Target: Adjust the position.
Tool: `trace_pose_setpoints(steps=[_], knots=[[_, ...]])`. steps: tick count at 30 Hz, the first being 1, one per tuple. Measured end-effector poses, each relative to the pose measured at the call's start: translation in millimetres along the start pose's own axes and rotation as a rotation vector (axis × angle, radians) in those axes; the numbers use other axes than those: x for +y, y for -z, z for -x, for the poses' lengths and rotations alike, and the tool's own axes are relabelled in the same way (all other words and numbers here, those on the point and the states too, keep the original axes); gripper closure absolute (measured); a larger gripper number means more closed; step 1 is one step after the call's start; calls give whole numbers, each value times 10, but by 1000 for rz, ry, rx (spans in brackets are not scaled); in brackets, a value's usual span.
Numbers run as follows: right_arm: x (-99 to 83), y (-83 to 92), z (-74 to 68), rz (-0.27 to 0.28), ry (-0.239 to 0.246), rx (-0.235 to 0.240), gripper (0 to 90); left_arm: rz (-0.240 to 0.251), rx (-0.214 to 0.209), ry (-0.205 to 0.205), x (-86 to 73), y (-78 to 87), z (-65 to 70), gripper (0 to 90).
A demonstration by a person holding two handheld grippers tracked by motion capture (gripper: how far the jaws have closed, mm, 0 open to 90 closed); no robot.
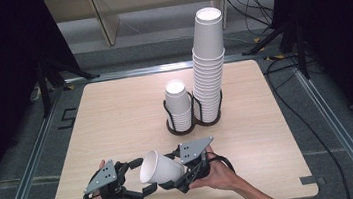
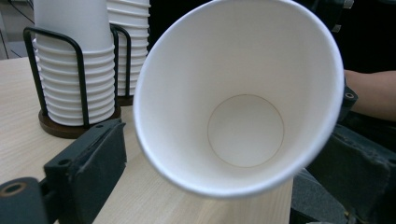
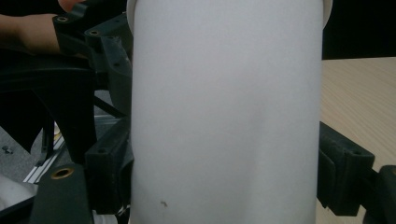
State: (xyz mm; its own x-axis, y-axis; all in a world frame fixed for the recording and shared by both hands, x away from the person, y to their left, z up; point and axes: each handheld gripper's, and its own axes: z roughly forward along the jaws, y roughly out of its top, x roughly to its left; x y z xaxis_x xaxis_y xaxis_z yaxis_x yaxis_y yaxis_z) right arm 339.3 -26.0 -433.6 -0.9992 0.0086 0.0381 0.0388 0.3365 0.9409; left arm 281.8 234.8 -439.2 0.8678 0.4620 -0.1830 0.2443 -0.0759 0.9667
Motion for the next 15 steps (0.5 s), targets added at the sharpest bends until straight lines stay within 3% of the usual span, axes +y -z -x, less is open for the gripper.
trace_pose_setpoints(steps=[1,4,5,7,10,12,15], knots=[[0,-7,-10,-1,-13,11,217,-9,-6,-14,2,0,1,53],[2,-54,-22,-7,8,23,217,4,-13,-15,3,-12,23,0],[-2,-66,-37,-6,-13,36,217,12,-18,-19,2,-15,25,0],[-6,-87,-42,-6,-1,37,216,38,-25,-12,-1,-30,28,19],[-10,-115,-56,-8,-5,48,217,38,-28,-12,-2,-31,39,37],[-6,-127,-59,6,22,46,217,31,-31,-8,3,-24,40,31],[-1,-131,-77,6,10,55,216,36,-36,-10,6,-12,37,32]])
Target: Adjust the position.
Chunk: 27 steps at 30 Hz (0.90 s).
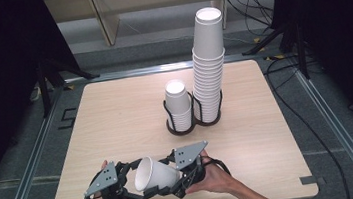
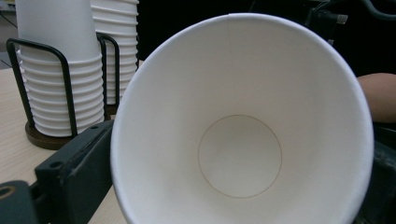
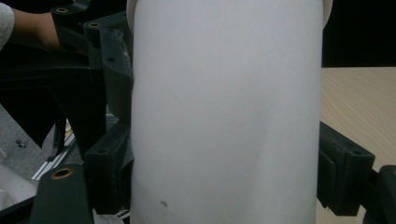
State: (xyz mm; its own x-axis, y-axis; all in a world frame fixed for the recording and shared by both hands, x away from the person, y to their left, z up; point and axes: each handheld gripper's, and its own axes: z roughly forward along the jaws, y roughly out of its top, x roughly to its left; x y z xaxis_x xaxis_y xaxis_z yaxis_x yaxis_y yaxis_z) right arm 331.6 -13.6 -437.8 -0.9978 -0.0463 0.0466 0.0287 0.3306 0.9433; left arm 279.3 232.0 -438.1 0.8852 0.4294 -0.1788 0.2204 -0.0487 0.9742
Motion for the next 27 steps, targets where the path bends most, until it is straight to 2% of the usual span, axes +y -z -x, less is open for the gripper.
trace_pose_setpoints(steps=[1,2,4,6,7,9,19,24,26,27], knots=[[1,-3,2,8,6,-3,217,19,-20,-5,-5,-8,-9,35],[2,-1,1,2,1,1,216,0,-4,-4,6,11,2,42],[-2,-5,-1,5,-5,0,216,5,-12,0,11,21,-3,57],[3,-3,6,8,19,-5,216,14,-11,8,13,20,4,62],[3,-3,7,9,17,-3,217,16,-13,0,14,23,1,67],[-1,-4,-3,1,1,6,218,30,-28,21,19,31,-10,81],[-6,-10,0,8,24,0,224,26,-41,11,27,52,-25,122],[-23,-20,16,-2,3,15,204,14,-37,-1,25,42,-18,128],[-32,-13,24,-20,-17,0,150,6,-39,-8,26,46,-16,130],[-35,-10,25,-24,-24,0,152,3,-36,-15,27,47,-15,131]])
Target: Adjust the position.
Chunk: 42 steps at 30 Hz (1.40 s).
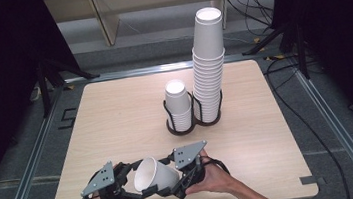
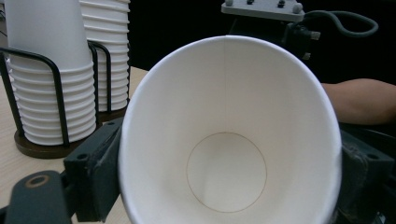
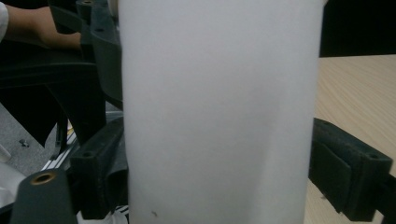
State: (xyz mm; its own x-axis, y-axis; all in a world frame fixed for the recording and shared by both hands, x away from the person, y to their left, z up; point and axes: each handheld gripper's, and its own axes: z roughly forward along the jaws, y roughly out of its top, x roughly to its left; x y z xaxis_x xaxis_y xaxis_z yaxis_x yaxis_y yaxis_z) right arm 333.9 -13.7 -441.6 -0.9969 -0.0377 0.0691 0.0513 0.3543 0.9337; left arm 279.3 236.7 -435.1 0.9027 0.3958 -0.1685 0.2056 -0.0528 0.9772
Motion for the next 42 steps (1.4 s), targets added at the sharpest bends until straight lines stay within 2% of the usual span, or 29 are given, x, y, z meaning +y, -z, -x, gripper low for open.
trace_pose_setpoints(steps=[3,5,6,9,10,11,13,14,16,17,20,23,27,36,42], knots=[[-1,20,-2,-8,7,-12,152,-5,6,1,7,8,-6,131],[0,40,5,-12,34,-27,150,-9,8,-1,7,23,-20,131],[-5,66,-3,-23,18,-26,149,-1,9,5,5,23,-25,131],[-9,139,20,-12,19,-53,152,0,9,8,7,31,-53,131],[-9,156,16,-13,13,-58,152,-9,14,-2,8,35,-59,131],[-5,181,12,-21,10,-65,152,-47,39,-15,17,56,-58,130],[7,218,13,-38,37,-98,152,-70,55,-28,13,51,-60,130],[13,235,2,-52,24,-102,153,-92,61,-34,12,53,-59,129],[35,257,-1,-69,50,-124,153,-115,76,-52,5,41,-62,128],[46,260,-18,-90,46,-124,153,-135,86,-53,6,38,-50,128],[88,245,-57,-139,62,-138,154,-144,81,-73,-2,19,-48,128],[118,198,-88,-177,78,-144,155,-178,89,-102,8,16,-31,127],[160,133,-115,-210,94,-137,157,-197,85,-116,10,6,-6,127],[204,19,-142,-272,118,-130,161,-202,86,-135,13,-12,15,128],[200,-44,-147,-281,121,-119,166,-215,78,-163,18,-28,33,127]])
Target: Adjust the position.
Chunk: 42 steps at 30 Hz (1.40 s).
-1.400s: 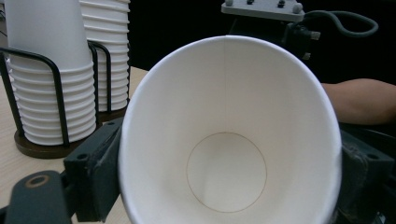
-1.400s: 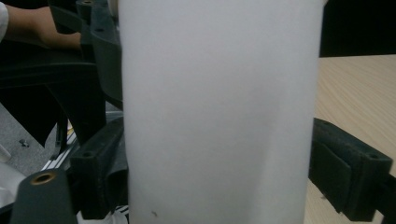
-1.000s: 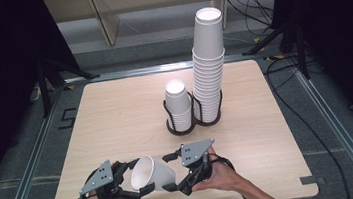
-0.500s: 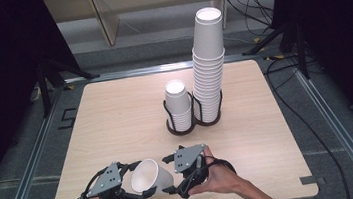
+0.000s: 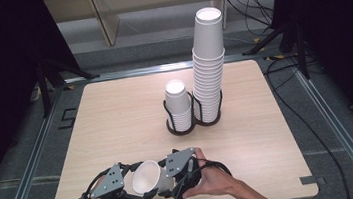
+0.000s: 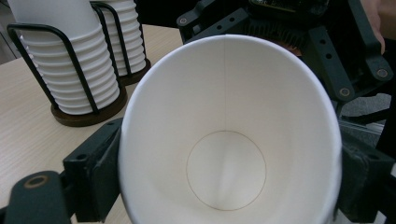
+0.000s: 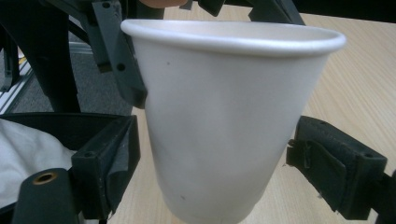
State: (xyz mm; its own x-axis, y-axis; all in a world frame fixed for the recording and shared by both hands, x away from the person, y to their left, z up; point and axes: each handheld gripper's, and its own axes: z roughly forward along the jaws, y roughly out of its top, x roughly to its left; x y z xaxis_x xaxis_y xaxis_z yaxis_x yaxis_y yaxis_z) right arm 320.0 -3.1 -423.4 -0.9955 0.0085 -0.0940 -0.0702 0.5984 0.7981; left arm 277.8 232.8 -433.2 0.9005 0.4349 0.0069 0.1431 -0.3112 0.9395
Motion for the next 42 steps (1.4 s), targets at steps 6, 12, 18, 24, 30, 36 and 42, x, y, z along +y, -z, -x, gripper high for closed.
trace_pose_setpoints(steps=[6,12,18,24,30,36,42], knots=[[13,-65,-8,-2,6,13,178,-4,0,-3,13,-4,23,127],[16,-103,-15,-3,3,19,183,-15,-5,-11,16,-7,23,127],[7,-121,-6,-6,2,26,203,-14,-14,-18,18,-3,20,127],[-8,-128,0,6,-13,38,211,-14,-20,-14,19,-2,18,127],[-21,-137,0,8,-20,50,203,7,-32,-11,21,-12,26,127],[-35,-150,5,20,-24,53,214,11,-31,-1,32,10,17,127],[-50,-154,9,36,-21,57,226,12,-38,0,28,14,3,125]])
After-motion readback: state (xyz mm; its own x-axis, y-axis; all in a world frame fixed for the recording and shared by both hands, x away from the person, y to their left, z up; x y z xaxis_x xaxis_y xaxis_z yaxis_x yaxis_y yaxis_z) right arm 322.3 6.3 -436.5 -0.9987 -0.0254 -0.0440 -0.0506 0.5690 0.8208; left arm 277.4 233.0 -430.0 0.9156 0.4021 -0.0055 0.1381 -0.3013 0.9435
